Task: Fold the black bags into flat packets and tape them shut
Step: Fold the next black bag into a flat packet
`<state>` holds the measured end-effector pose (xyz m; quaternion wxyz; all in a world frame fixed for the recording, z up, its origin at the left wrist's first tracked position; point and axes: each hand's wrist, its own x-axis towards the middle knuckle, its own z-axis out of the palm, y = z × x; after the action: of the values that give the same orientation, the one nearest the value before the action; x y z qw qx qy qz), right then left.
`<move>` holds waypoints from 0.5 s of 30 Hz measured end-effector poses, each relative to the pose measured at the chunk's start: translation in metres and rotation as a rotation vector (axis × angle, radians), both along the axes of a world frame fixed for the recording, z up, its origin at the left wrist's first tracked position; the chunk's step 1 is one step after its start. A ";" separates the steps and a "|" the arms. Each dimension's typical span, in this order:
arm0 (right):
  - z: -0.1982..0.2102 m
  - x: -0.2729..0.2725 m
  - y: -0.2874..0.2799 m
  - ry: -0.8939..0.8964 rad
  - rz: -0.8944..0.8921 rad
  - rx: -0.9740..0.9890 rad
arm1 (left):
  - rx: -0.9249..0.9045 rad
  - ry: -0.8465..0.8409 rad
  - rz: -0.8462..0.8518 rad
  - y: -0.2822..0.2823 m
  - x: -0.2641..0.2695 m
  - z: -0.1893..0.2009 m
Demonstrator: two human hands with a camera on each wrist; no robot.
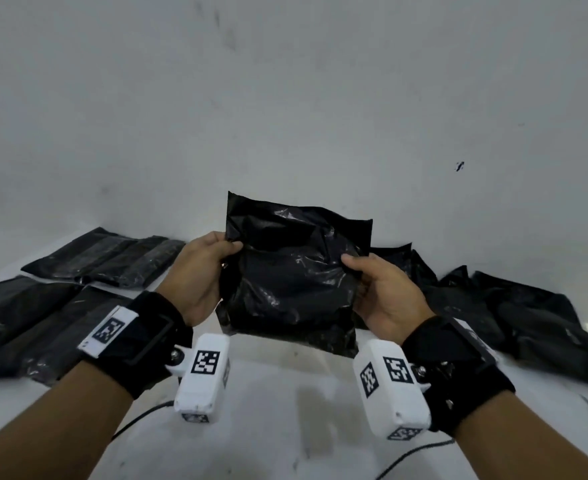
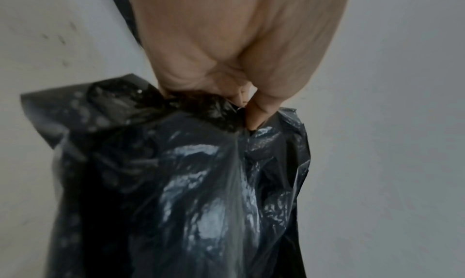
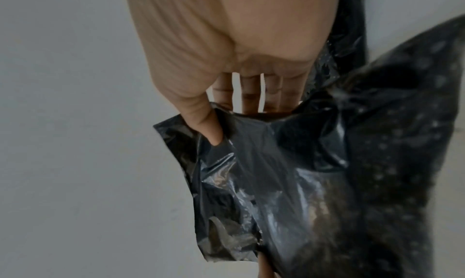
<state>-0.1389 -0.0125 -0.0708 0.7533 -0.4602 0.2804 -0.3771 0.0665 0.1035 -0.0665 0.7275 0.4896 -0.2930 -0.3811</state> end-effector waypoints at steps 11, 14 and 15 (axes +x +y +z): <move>0.024 -0.059 0.080 -0.118 -0.125 -0.127 | -0.115 0.030 -0.068 0.075 -0.059 0.016; 0.025 -0.070 0.094 -0.136 -0.135 -0.105 | -0.123 0.013 -0.074 0.088 -0.070 0.017; 0.025 -0.073 0.099 -0.141 -0.147 -0.100 | -0.119 0.017 -0.076 0.091 -0.074 0.016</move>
<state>-0.2117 0.0862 -0.0456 0.7178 -0.4476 0.2403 -0.4761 -0.0074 0.1949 -0.0505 0.7429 0.4306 -0.3273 -0.3945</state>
